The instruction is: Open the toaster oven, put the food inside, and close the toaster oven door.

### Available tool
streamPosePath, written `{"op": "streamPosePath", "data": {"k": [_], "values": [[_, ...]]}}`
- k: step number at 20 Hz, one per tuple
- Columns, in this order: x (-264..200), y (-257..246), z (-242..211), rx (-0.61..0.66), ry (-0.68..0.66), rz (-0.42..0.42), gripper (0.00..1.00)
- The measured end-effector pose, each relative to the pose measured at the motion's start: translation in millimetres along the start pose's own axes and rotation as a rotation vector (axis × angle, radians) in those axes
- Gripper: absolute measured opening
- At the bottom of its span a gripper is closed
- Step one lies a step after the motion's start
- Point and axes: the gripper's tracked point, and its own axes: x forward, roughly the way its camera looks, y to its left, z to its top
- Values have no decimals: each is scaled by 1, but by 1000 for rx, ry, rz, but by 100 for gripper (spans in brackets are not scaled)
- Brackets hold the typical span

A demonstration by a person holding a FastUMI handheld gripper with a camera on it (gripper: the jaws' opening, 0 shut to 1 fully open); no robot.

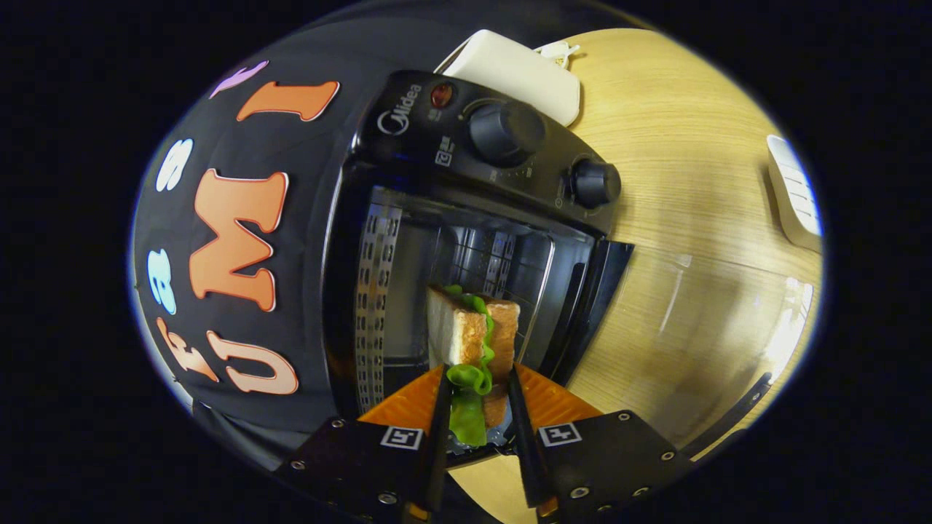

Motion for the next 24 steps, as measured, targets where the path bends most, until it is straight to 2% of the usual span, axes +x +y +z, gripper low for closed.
{"op": "streamPosePath", "data": {"k": [1,4,6,7,9,13,19,24], "values": [[3,-1,-3,0,1,-8,51],[3,1,-11,0,23,-7,64],[0,-1,-13,-9,33,-17,81],[-5,-7,-10,-22,23,-42,90],[-18,-17,-5,-57,1,-90,97],[-61,-18,-3,-215,8,-92,98],[-126,-32,-1,-636,29,-149,98],[-155,-59,-9,-935,47,-189,98]]}}
